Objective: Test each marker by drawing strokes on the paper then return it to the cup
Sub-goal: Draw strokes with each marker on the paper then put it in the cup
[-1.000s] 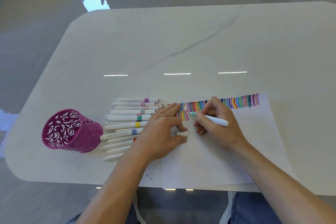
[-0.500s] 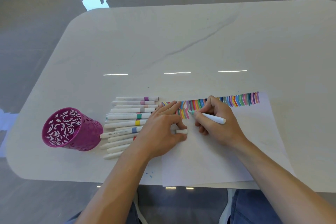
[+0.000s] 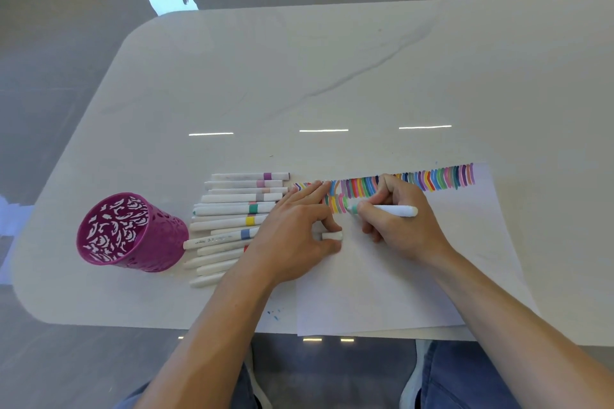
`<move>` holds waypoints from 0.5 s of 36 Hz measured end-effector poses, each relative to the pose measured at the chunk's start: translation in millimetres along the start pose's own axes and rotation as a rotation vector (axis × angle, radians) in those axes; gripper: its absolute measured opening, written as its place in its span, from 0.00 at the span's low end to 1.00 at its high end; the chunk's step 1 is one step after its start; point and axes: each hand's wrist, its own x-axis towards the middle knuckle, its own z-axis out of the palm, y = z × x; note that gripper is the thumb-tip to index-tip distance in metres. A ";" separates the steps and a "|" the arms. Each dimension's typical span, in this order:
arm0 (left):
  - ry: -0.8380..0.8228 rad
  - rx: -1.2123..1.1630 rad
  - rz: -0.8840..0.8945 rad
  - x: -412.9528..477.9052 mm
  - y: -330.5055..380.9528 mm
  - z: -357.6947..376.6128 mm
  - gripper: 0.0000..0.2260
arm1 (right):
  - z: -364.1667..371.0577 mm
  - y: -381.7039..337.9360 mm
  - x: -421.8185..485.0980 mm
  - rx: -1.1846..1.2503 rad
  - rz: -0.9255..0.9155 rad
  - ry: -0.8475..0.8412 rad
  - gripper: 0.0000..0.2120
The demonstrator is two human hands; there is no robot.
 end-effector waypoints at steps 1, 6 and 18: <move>0.000 -0.001 -0.001 0.3 -0.2 0.1 0.07 | 0.0 -0.2 0.2 -0.002 0.002 -0.002 0.12; -0.001 -0.005 -0.006 0.8 -1.9 1.1 0.07 | -0.3 1.0 0.6 -0.029 0.021 -0.013 0.12; -0.002 -0.013 -0.021 0.7 -2.6 0.1 0.07 | 1.1 -0.6 -1.3 0.035 0.029 0.005 0.11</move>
